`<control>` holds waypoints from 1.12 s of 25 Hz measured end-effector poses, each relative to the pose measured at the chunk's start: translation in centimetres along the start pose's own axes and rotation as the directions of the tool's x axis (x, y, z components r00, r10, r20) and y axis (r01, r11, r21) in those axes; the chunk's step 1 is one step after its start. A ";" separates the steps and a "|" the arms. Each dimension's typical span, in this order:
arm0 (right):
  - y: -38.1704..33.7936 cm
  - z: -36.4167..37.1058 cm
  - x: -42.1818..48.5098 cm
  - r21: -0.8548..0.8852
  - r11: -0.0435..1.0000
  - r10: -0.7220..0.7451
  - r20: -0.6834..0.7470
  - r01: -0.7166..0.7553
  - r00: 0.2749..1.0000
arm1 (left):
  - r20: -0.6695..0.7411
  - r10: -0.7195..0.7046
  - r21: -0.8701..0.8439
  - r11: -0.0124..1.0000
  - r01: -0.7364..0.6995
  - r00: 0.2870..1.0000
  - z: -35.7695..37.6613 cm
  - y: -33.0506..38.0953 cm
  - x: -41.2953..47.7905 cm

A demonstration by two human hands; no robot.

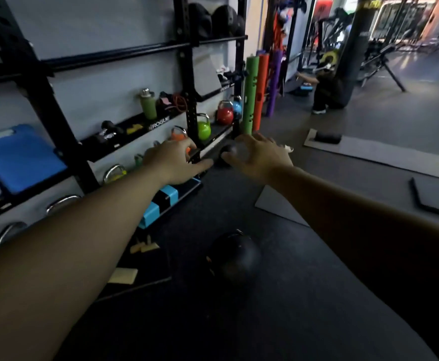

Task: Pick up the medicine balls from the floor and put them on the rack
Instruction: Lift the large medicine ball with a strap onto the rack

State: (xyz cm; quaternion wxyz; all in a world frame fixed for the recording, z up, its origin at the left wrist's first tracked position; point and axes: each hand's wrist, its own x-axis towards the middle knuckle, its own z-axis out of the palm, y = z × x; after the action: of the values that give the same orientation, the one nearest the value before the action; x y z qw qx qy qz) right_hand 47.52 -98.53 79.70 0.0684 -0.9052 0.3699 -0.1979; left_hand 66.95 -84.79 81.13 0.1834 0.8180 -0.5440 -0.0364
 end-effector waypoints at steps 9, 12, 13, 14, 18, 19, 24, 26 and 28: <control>11.2 10.1 6.3 0.000 0.998 0.069 0.204 -0.070 0.976 | 0.092 -0.074 -0.033 0.996 0.077 0.993 10.3 0.7 9.9; 13.5 15.8 9.6 -0.057 0.996 0.088 0.288 -0.074 0.954 | 0.121 -0.099 -0.060 0.992 0.107 0.988 15.8 -2.1 14.3; 14.5 17.8 10.8 -0.068 0.995 0.086 0.307 -0.068 0.948 | 0.138 -0.118 -0.062 0.990 0.128 0.983 17.9 -3.2 15.9; 15.6 19.6 12.0 -0.076 0.995 0.083 0.320 -0.062 0.944 | 0.164 -0.136 -0.061 0.987 0.147 0.977 19.8 -4.2 17.5; 20.9 27.8 16.5 -0.074 0.991 0.129 0.414 -0.108 0.901 | 0.345 -0.237 -0.078 0.957 0.280 0.908 27.7 -8.7 23.5; 22.1 29.8 17.1 -0.075 0.989 0.151 0.449 -0.131 0.881 | 0.387 -0.262 -0.080 0.946 0.315 0.884 29.4 -9.8 24.4; 27.7 40.7 19.1 -0.051 0.973 0.210 0.600 -0.225 0.772 | 0.506 -0.396 -0.077 0.864 0.498 0.766 38.2 -14.2 28.3; 29.8 45.8 20.1 -0.046 0.978 0.182 0.654 -0.202 0.734 | 0.511 -0.436 -0.095 0.828 0.553 0.741 42.7 -15.1 29.9; 31.7 51.2 21.0 -0.018 0.986 0.131 0.690 -0.164 0.712 | 0.524 -0.467 -0.114 0.790 0.602 0.712 47.9 -15.9 30.7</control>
State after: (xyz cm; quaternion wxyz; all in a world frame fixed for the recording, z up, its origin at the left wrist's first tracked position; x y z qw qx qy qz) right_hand 61.70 -137.02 30.88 0.2364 -0.8796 0.3846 0.1498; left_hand 80.90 -119.55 35.52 0.1395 0.8728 -0.2979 -0.3606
